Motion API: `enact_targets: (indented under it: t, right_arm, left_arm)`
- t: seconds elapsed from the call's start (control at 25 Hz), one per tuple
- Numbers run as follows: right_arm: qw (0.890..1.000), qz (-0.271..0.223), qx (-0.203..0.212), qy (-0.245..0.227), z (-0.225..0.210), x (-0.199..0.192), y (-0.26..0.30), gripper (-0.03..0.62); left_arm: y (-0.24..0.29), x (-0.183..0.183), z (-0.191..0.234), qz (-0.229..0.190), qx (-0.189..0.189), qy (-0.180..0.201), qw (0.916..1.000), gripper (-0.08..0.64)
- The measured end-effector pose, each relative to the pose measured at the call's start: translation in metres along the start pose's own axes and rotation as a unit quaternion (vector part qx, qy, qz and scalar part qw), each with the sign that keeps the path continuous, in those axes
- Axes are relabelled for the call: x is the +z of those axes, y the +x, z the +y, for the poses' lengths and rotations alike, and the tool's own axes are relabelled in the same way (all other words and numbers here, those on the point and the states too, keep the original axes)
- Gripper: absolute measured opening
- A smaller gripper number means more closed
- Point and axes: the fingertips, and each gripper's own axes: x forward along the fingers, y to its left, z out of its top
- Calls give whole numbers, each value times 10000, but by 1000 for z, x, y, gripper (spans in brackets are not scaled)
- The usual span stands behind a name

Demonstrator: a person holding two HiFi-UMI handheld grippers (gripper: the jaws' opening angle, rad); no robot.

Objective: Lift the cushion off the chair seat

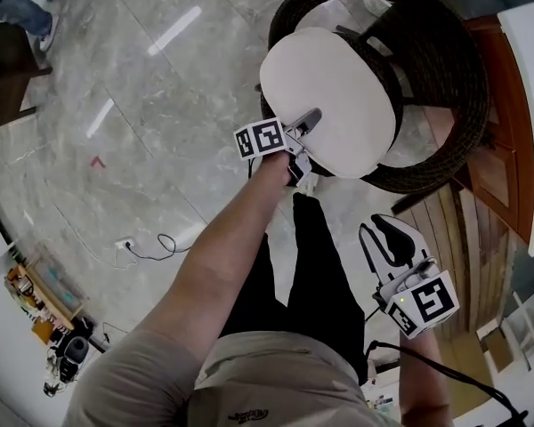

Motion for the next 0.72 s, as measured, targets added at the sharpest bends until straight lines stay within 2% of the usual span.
enact_targets:
  t: [0.48, 0.72]
  right_arm:
    - [9976, -502, -31, -483, 88, 36, -26, 78]
    - [9954, -700, -168, -632, 151, 40, -52, 69]
  left_arm:
    - [-133, -13, -65, -17, -292, 190, 9994, 61]
    - [-221, -34, -105, -23, -459, 278, 9986, 60]
